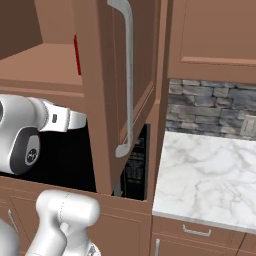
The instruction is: Take 2 condiments from the cabinet and move them on the counter near the stove.Make sure the condiments are lined up with each other, next to each other.
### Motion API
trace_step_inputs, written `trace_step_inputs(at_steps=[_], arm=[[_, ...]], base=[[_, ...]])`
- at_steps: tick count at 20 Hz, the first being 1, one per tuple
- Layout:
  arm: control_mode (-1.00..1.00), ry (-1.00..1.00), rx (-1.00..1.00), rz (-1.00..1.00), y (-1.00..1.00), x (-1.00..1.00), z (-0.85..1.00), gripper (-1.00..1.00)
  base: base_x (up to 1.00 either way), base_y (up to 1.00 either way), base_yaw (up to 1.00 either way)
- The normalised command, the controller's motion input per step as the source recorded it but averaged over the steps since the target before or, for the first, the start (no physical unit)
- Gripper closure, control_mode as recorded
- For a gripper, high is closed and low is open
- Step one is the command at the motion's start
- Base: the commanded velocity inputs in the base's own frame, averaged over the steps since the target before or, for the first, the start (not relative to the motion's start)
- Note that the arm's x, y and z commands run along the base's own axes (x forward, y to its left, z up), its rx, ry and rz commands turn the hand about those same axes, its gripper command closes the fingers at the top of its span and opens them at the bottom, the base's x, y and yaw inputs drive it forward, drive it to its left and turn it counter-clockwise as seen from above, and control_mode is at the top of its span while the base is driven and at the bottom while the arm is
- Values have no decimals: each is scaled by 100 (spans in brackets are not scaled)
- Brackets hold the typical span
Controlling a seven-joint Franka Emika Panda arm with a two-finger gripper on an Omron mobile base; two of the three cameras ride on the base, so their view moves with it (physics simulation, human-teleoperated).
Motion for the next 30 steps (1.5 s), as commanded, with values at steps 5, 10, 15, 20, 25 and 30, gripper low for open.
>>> trace_step_inputs(at_steps=[5,10,15,20,25,30], arm=[[100,0,0,0,0,0,0,-100],[100,0,0,0,0,0,0,-100],[-100,-9,-1,0,0,-23,16,-100],[-100,-18,-2,0,0,-29,45,-100],[-100,-11,-1,0,0,-2,58,-100],[-100,0,0,0,0,10,59,-100]], base=[[50,1,0],[3,0,0],[-16,0,0],[0,0,0],[0,0,0],[0,0,0]])
